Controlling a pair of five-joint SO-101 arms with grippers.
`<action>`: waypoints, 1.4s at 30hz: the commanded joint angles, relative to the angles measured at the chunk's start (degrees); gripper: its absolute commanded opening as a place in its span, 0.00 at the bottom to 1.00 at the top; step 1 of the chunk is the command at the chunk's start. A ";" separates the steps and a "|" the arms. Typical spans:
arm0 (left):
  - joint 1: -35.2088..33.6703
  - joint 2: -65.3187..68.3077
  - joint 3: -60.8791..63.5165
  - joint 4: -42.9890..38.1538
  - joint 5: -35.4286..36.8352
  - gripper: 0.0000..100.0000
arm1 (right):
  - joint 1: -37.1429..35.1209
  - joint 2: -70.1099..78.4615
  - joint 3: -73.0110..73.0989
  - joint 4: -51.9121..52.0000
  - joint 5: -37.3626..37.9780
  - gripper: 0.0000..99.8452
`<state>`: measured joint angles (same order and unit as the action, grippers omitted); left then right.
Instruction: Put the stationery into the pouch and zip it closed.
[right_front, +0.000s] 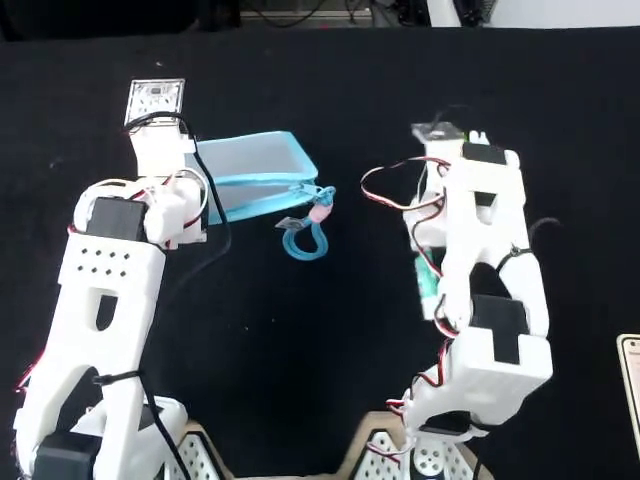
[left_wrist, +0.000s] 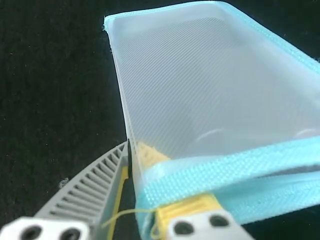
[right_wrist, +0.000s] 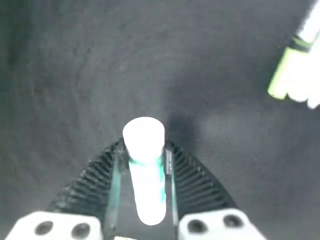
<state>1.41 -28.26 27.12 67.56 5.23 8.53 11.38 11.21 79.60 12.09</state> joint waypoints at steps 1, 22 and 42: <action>-0.31 0.62 2.24 0.35 0.44 0.03 | 0.62 -2.86 0.48 -5.54 -6.95 0.02; -0.31 0.62 1.80 1.32 0.44 0.03 | 0.62 14.64 -11.30 0.79 1.67 0.16; -0.31 0.62 1.98 1.05 0.44 0.03 | 0.62 -19.74 -12.70 14.77 2.37 0.01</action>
<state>1.41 -28.26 27.12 67.56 5.23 8.70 2.59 1.45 91.82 14.37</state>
